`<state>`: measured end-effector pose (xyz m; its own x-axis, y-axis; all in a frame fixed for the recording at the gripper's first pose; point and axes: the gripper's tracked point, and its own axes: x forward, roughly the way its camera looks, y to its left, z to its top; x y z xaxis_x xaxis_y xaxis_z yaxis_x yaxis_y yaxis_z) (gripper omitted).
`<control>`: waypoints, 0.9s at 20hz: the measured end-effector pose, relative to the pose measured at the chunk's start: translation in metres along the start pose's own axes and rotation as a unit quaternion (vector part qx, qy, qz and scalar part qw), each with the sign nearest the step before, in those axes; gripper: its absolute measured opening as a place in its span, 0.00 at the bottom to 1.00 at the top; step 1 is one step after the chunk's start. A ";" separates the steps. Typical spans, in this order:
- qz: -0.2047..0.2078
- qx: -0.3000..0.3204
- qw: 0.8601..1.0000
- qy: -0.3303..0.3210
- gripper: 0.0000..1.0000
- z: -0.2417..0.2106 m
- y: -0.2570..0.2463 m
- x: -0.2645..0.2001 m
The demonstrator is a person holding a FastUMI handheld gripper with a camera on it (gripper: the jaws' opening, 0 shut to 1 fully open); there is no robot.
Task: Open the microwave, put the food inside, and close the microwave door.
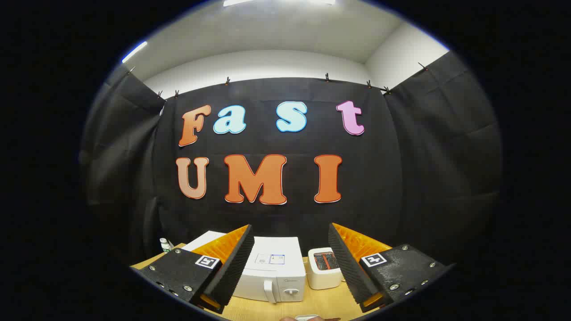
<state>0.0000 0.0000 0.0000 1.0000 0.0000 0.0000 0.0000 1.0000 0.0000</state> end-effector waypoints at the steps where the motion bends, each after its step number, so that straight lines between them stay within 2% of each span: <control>1: -0.001 0.001 1.000 -0.001 0.99 0.001 -0.002 0.000; 9: -0.006 -0.010 1.000 -0.003 0.99 0.003 -0.008 0.001; 18: -0.010 -0.001 1.000 0.022 0.99 -0.018 -0.010 0.004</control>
<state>0.0044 -0.0104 -0.0175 0.9988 -0.0195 -0.0442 0.0193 0.9998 -0.0029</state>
